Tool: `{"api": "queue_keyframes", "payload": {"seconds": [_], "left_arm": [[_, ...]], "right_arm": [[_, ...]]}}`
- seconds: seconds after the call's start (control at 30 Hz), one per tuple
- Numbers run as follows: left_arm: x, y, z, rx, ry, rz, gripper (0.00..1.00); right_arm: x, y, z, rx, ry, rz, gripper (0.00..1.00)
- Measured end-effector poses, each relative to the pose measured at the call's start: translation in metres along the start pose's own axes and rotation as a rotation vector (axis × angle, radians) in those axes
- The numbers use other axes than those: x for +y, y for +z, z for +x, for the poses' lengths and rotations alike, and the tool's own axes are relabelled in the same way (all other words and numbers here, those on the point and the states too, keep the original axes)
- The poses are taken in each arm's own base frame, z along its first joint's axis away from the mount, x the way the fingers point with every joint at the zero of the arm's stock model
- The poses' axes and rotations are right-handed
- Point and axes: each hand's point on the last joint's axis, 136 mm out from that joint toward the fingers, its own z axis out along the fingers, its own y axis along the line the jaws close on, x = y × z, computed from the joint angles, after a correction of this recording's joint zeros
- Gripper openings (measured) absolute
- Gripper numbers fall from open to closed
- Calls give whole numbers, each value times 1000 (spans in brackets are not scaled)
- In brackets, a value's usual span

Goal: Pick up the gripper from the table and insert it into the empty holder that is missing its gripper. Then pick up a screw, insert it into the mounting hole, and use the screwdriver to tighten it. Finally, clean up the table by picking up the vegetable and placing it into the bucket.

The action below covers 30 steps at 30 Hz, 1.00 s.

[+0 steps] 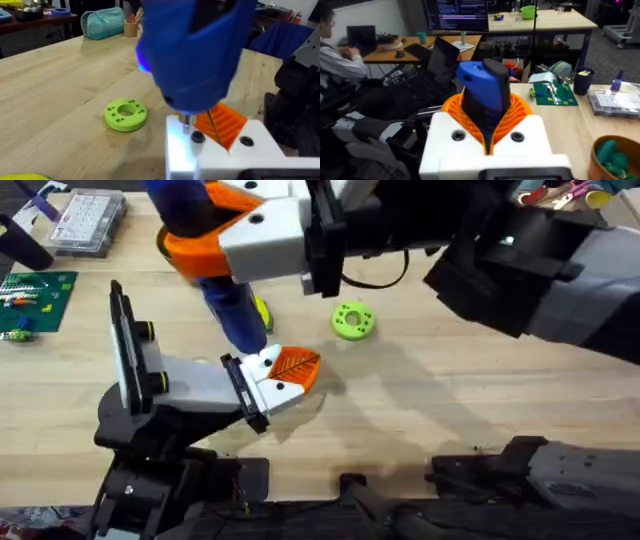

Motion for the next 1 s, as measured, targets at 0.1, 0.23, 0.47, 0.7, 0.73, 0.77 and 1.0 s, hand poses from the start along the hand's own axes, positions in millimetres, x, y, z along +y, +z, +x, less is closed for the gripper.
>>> {"api": "queue_keyframes", "payload": {"seconds": [0.1, 0.23, 0.47, 0.7, 0.73, 0.77, 1.0], "left_arm": [[0, 0, 0, 0, 0, 0, 17], [0, 0, 0, 0, 0, 0, 17], [0, 0, 0, 0, 0, 0, 17], [0, 0, 0, 0, 0, 0, 17], [0, 0, 0, 0, 0, 0, 17], [0, 0, 0, 0, 0, 0, 17], [0, 0, 0, 0, 0, 0, 17]], "right_arm": [[0, 0, 0, 2, 6, -3, 27], [0, 0, 3, 10, 18, -3, 27], [0, 0, 3, 12, 20, -3, 27], [0, -2, 5, 18, 27, -7, 27], [0, -2, 6, 21, 31, -9, 27], [0, -2, 6, 23, 34, -11, 27], [-1, -4, 8, 28, 42, -11, 27]]}}
